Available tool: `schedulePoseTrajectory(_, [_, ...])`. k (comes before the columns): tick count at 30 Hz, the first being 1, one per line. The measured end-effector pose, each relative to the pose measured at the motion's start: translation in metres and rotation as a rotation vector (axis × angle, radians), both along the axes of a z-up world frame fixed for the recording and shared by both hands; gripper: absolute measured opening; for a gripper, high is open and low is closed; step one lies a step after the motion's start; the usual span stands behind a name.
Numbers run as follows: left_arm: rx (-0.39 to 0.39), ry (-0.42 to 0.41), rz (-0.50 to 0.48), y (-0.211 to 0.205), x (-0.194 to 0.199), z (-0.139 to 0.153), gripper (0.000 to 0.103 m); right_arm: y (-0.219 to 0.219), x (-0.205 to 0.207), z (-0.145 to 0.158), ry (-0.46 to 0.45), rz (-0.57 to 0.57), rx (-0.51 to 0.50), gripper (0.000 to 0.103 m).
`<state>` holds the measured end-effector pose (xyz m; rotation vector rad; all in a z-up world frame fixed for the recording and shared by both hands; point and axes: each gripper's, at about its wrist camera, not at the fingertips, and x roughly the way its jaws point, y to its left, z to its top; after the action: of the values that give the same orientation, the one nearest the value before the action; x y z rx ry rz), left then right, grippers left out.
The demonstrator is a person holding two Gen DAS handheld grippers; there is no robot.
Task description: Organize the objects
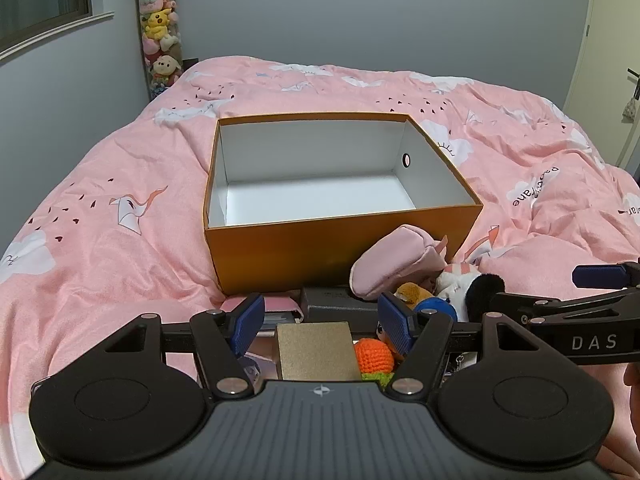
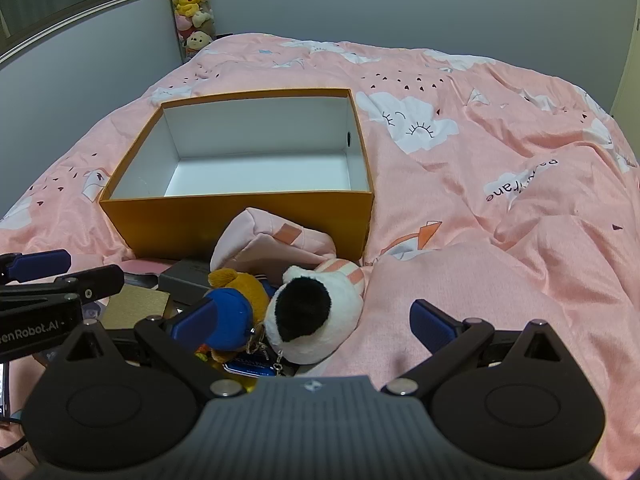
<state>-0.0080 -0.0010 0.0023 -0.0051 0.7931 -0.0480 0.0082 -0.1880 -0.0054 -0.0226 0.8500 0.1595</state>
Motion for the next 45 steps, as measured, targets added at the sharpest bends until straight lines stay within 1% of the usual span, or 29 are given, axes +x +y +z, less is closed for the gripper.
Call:
schedulePoseTrajectory(15, [-0.001,0.000,-0.004,0.000,0.000,0.000,0.077,0.000,0.000,0.000,0.002,0.000,0.002,0.102])
schedulePoseTrajectory(18, [-0.017,0.008,-0.020,0.002,0.001,-0.001,0.077,0.001,0.000,-0.001,0.011,0.003,0.008,0.102])
schedulePoseTrajectory(20, [-0.034,0.016,-0.046,0.003,0.001,-0.002,0.073,0.000,0.002,-0.002,0.023,0.006,0.019,0.102])
schedulePoseTrajectory(24, [-0.042,0.039,-0.086,0.001,0.006,-0.004,0.069,0.001,0.005,-0.005,0.037,0.020,0.027,0.101])
schedulePoseTrajectory(26, [-0.054,0.051,-0.105,0.001,0.010,-0.005,0.067,0.002,0.007,-0.006,0.040,0.037,0.026,0.099])
schedulePoseTrajectory(28, [-0.060,0.064,-0.122,0.001,0.016,-0.007,0.065,0.004,0.011,-0.007,0.048,0.056,0.021,0.090])
schedulePoseTrajectory(30, [-0.053,0.066,-0.144,0.000,0.021,-0.008,0.065,0.006,0.017,-0.009,0.062,0.076,0.018,0.087])
schedulePoseTrajectory(32, [-0.040,0.065,-0.173,-0.004,0.028,-0.008,0.065,0.006,0.023,-0.011,0.077,0.090,0.020,0.082])
schedulePoseTrajectory(33, [-0.035,0.066,-0.193,-0.006,0.031,-0.008,0.065,0.005,0.027,-0.012,0.083,0.097,0.020,0.076])
schedulePoseTrajectory(34, [-0.035,0.072,-0.214,-0.008,0.036,-0.008,0.064,0.005,0.031,-0.012,0.089,0.096,0.019,0.073])
schedulePoseTrajectory(36, [-0.034,0.080,-0.250,-0.013,0.046,-0.009,0.064,0.003,0.041,-0.013,0.101,0.093,0.026,0.073])
schedulePoseTrajectory(38, [-0.015,0.080,-0.288,-0.019,0.055,-0.009,0.064,0.002,0.050,-0.014,0.113,0.092,0.029,0.070])
schedulePoseTrajectory(40, [0.009,0.080,-0.330,-0.026,0.064,-0.011,0.064,0.001,0.058,-0.015,0.121,0.089,0.021,0.062])
schedulePoseTrajectory(42, [0.031,0.083,-0.371,-0.033,0.072,-0.014,0.064,0.000,0.068,-0.018,0.134,0.084,0.022,0.060])
schedulePoseTrajectory(44, [0.065,0.076,-0.412,-0.042,0.079,-0.018,0.062,-0.002,0.077,-0.022,0.149,0.071,0.030,0.057])
schedulePoseTrajectory(45, [0.092,0.071,-0.432,-0.047,0.082,-0.019,0.063,-0.002,0.081,-0.023,0.153,0.067,0.029,0.053])
